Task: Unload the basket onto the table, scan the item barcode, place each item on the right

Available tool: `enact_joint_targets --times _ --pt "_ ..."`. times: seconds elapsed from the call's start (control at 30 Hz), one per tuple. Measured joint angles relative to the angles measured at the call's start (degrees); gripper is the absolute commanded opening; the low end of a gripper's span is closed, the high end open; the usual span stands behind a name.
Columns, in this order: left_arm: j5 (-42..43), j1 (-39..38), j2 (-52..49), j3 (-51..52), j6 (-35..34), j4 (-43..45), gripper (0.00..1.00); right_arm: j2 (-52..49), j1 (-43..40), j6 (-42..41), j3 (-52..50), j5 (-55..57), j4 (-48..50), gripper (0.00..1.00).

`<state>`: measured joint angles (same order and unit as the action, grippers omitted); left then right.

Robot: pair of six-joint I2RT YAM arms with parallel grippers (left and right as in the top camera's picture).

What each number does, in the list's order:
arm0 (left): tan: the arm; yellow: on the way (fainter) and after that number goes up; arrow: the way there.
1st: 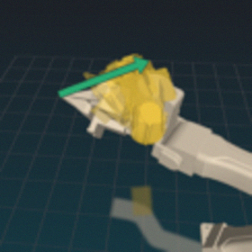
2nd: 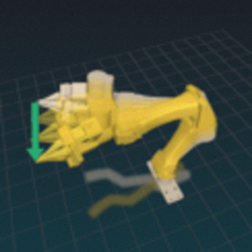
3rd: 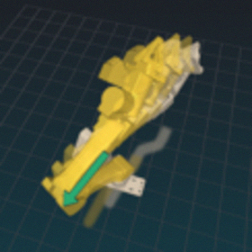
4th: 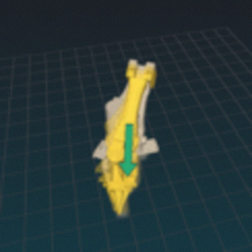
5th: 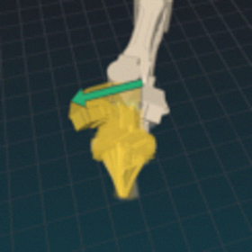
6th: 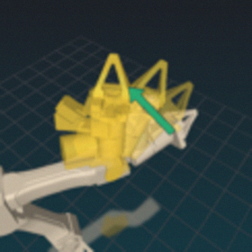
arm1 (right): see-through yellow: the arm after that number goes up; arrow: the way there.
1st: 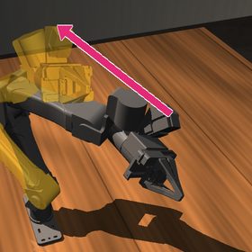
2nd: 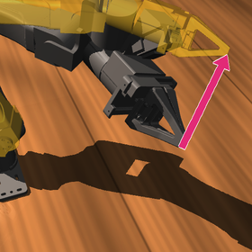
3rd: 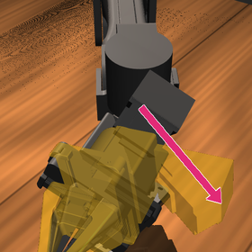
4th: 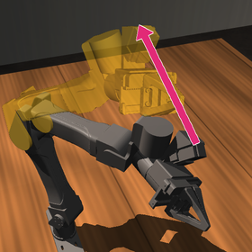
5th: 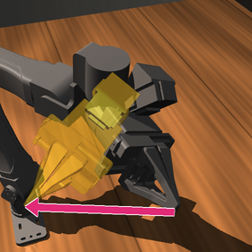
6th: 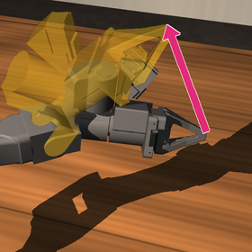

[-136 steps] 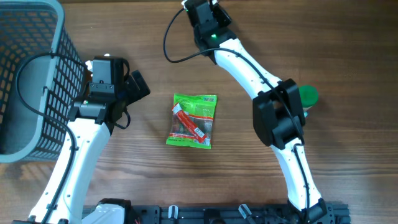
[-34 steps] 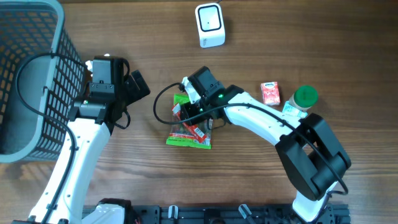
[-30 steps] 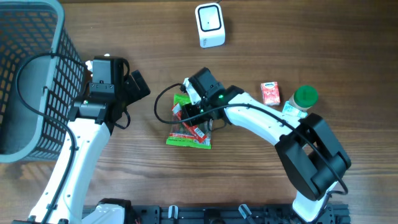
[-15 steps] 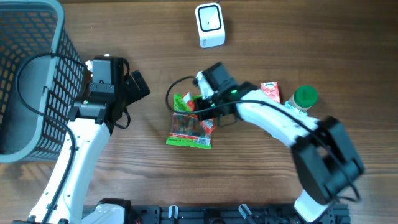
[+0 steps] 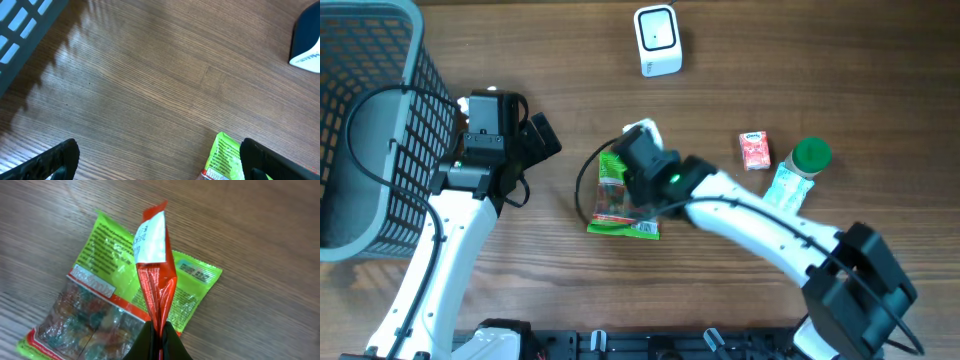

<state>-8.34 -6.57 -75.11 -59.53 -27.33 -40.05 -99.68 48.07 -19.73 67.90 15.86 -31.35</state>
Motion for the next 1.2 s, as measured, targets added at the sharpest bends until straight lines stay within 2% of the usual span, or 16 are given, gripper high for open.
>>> enact_joint_targets --times 0.07,0.2,0.43,0.53,0.57,0.6,0.73,0.9,0.97,1.2 --pt "0.0 0.0 0.0 0.0 0.0 0.0 1.00 -1.2 4.3 -0.4 0.0 8.5 -1.0 0.04" --pt "0.0 0.0 0.0 0.0 0.0 0.0 1.00 -6.0 7.8 1.8 0.0 16.9 -1.0 0.06" --pt "0.0 0.0 0.0 0.0 0.0 0.0 1.00 -9.9 8.3 7.5 -0.1 19.6 2.1 0.07" --pt "0.0 0.0 0.0 0.0 0.0 0.0 1.00 -9.9 8.3 9.5 -0.1 19.9 2.5 0.17" --pt "0.0 0.0 0.0 0.0 0.0 0.0 1.00 -9.9 8.3 10.2 -0.1 20.0 2.8 0.25" --pt "0.0 0.0 0.0 0.0 0.0 0.0 1.00 -9.9 8.3 10.7 -0.1 20.0 3.2 0.29" --pt "0.0 0.0 0.0 0.0 0.0 0.0 1.00 -9.9 8.3 11.7 -0.1 16.9 3.5 0.32" --pt "0.0 0.0 0.0 0.0 0.0 0.0 1.00 -9.9 8.2 12.0 -0.1 15.5 4.5 0.43" --pt "0.0 0.0 0.0 0.0 0.0 0.0 1.00 -9.9 7.3 11.9 0.0 14.3 3.8 0.45" --pt "0.0 0.0 0.0 0.0 0.0 0.0 1.00 -9.6 -4.6 12.5 2.0 -0.7 2.6 0.44"
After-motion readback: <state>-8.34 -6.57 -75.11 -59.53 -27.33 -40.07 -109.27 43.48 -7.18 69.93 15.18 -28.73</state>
